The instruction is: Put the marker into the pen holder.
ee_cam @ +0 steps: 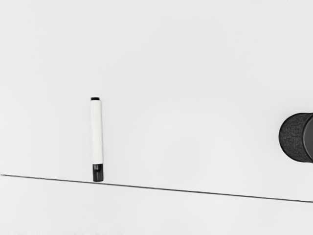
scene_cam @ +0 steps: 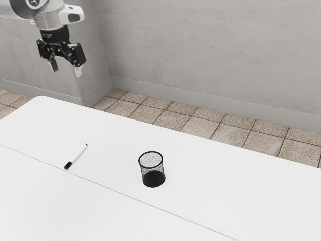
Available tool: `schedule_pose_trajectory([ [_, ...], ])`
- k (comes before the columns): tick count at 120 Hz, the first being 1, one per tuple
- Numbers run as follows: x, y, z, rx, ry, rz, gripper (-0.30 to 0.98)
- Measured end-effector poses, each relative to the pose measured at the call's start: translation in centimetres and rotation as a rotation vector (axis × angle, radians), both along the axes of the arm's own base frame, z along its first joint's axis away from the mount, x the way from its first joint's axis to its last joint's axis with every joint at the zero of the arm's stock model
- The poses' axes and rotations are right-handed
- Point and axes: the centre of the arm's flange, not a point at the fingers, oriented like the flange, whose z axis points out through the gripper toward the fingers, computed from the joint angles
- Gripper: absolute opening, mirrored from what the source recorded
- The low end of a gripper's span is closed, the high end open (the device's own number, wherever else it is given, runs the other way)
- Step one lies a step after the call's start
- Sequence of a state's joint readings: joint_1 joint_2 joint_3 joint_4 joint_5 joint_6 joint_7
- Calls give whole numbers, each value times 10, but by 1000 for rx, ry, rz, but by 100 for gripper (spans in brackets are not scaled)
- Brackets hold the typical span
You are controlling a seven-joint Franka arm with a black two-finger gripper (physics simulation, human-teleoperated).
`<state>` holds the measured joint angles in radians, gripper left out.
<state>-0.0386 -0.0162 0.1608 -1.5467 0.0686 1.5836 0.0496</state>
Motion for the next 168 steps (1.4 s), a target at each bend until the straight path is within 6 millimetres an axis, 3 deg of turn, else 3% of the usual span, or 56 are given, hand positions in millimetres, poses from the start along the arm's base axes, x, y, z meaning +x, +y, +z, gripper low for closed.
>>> schedule_pose_trajectory([
  [29,-2,29,-1,-11,-4,48,69],
  [34,4,35,-12,-3,7,56,69],
  [40,21,44,-56,5,71,65,69],
  [51,45,53,-166,6,198,61,69],
  [57,47,63,-212,-8,231,73,69],
  [66,34,80,-257,-36,248,100,69],
  [81,-2,91,-308,-62,239,132,69],
  [96,-8,103,-318,-59,168,160,69],
  [120,29,118,-335,-31,82,145,68],
  [168,47,131,-385,-20,104,-2,67],
])
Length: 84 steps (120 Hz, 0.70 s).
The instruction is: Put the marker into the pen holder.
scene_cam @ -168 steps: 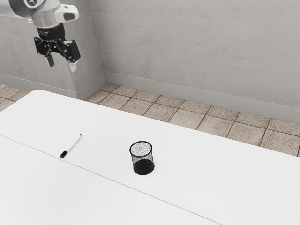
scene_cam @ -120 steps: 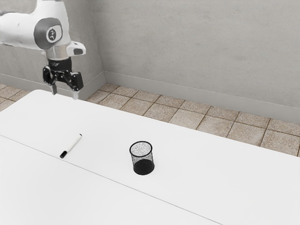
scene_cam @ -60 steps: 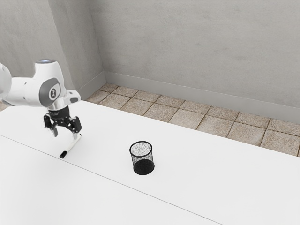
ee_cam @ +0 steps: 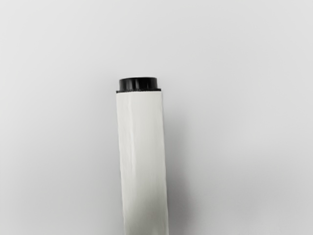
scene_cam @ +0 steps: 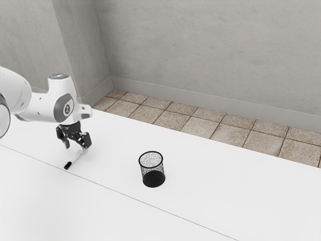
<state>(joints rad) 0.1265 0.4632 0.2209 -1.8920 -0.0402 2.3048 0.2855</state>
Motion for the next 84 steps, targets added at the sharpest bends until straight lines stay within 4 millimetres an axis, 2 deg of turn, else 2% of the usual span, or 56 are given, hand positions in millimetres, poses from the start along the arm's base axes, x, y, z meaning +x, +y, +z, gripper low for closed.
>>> schedule_pose_trajectory([
  [24,1,14,-7,-26,-17,5,68],
  [38,10,16,-2,-25,-40,-11,68],
  [59,24,18,-10,-19,-47,-37,69],
  [84,29,4,-16,-26,-41,-51,67],
])
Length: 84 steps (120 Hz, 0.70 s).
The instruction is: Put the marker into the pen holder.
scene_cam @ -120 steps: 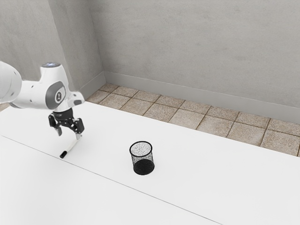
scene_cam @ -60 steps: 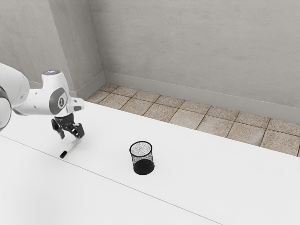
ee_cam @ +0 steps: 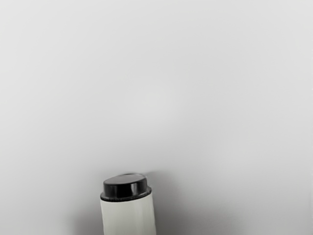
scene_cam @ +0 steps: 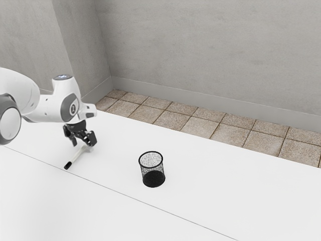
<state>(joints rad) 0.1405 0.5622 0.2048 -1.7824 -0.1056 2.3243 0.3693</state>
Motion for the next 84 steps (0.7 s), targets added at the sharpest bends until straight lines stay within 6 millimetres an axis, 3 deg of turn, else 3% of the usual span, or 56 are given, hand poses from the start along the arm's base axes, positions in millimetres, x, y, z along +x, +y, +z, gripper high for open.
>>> schedule_pose_trajectory([
  [30,-3,-1,-3,-6,11,18,62],
  [57,-3,-2,-3,-9,15,41,28],
  [84,-4,-1,-2,-8,18,63,4],
])
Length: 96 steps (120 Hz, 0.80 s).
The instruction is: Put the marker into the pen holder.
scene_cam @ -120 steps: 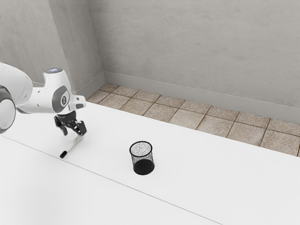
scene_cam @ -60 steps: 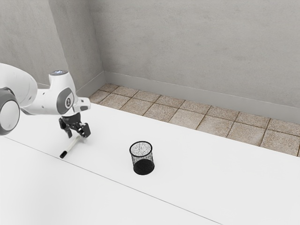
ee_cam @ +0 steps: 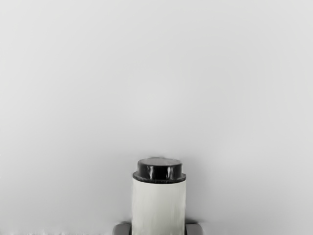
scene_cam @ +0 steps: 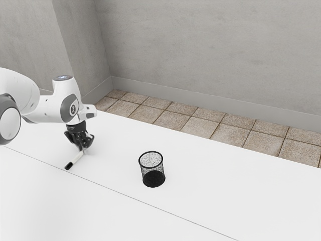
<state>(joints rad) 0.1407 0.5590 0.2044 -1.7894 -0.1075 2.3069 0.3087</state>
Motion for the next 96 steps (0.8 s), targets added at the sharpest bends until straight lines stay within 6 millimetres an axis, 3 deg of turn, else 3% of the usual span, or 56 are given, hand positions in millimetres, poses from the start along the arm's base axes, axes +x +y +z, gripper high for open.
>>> schedule_pose_trajectory([
  [34,1,1,11,16,-9,25,-7],
  [40,1,0,20,19,-18,28,-8],
  [48,6,-9,50,23,-52,18,-9],
  [58,13,-41,98,27,-102,-26,-10],
  [69,22,-105,142,22,-143,-118,-10],
  [84,23,-194,173,7,-163,-242,-10],
  [96,19,-229,183,-1,-164,-284,-10],
])
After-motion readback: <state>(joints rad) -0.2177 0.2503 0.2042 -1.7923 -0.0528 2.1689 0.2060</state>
